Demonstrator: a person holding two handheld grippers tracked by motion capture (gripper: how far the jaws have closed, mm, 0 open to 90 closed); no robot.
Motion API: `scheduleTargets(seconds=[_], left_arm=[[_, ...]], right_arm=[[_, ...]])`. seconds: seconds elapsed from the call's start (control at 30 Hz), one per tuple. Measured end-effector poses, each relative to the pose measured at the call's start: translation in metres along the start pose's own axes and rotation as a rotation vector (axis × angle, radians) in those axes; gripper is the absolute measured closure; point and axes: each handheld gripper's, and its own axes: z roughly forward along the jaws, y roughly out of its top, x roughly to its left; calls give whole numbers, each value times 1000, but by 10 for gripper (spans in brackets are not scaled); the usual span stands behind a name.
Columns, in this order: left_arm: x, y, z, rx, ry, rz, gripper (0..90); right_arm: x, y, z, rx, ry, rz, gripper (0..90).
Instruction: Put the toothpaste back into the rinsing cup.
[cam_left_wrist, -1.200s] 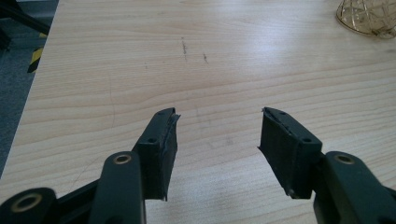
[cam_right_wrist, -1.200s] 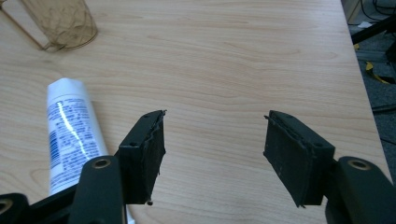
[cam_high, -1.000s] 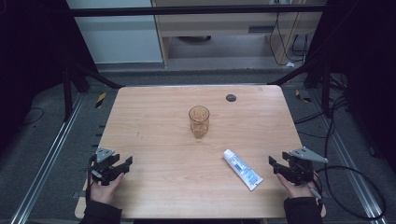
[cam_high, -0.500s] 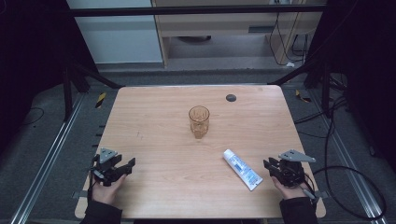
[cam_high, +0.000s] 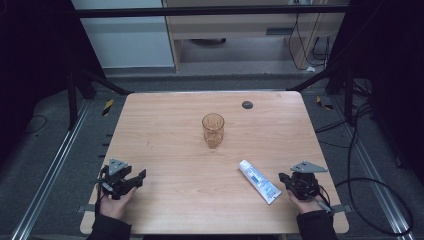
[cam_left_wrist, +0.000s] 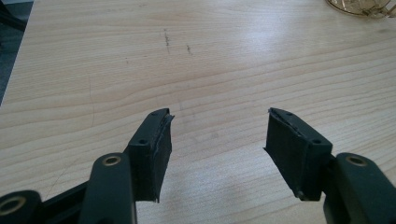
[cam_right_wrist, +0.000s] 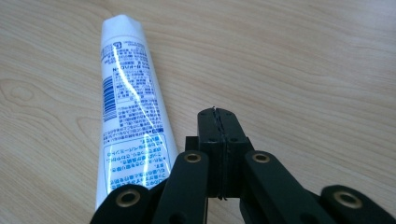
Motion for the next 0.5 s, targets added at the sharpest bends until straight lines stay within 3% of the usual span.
scheduleTargets(seconds=[0.5], left_arm=[[-1, 0, 1, 5, -1, 5, 399]], right_arm=[[9, -1, 19, 81, 39, -53, 900]])
